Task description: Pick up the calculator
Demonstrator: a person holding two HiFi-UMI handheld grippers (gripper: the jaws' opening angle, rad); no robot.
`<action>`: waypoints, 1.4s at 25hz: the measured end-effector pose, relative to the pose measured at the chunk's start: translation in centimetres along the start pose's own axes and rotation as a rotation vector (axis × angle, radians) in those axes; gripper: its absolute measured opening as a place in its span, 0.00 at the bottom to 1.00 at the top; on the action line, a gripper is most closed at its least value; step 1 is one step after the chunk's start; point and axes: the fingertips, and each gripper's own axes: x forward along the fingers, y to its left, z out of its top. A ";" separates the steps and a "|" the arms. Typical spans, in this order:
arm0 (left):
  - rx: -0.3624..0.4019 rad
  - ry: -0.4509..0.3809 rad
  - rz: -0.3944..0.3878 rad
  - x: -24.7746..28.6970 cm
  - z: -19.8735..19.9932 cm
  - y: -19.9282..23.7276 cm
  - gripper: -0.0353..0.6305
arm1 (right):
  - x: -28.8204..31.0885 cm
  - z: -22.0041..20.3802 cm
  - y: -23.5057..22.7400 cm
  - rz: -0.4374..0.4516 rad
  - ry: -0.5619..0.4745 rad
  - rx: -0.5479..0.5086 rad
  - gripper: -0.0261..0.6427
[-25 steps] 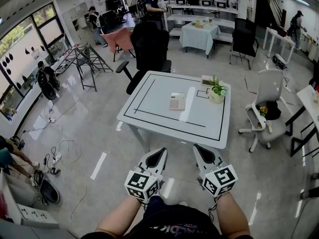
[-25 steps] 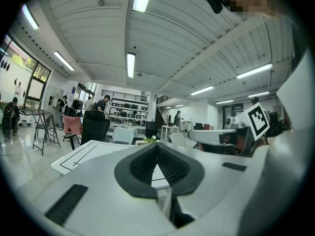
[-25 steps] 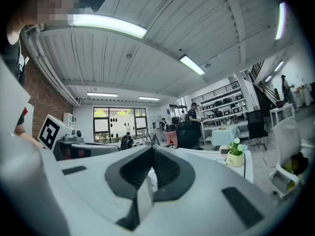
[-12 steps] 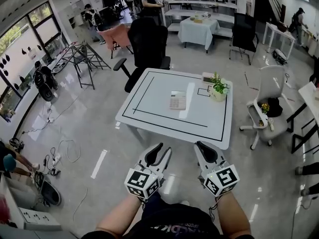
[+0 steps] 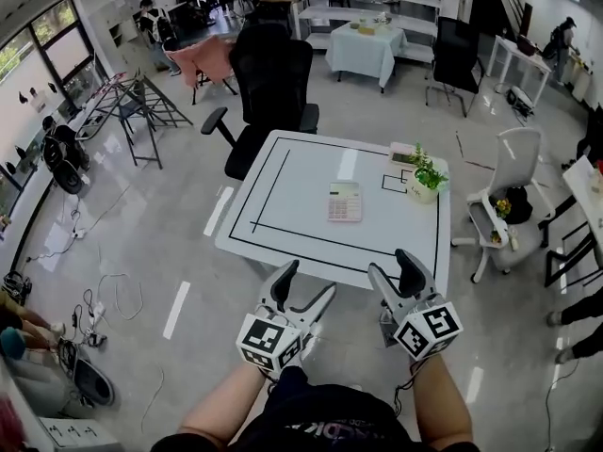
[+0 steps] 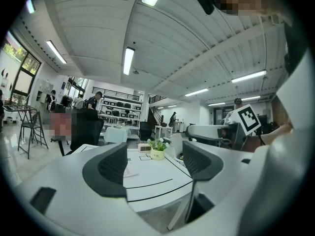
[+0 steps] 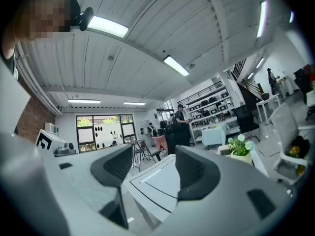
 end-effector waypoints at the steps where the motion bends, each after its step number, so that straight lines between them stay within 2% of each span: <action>1: -0.002 0.000 -0.010 0.5 0.2 1.2 0.56 | 1.2 0.0 -0.1 -0.011 0.001 0.002 0.42; 11: -0.025 0.020 -0.112 3.4 0.9 11.7 0.57 | 11.8 -0.2 0.4 -0.116 0.015 -0.005 0.42; 18: -0.031 0.036 -0.181 4.7 0.9 16.2 0.57 | 16.2 -0.9 0.9 -0.176 0.022 -0.006 0.42; 28: -0.033 0.043 -0.217 6.4 1.2 18.7 0.57 | 19.3 -1.5 0.3 -0.197 0.036 -0.004 0.42; 35: -0.024 0.056 -0.208 9.1 0.8 18.7 0.57 | 20.7 -2.0 -3.0 -0.186 0.055 0.015 0.42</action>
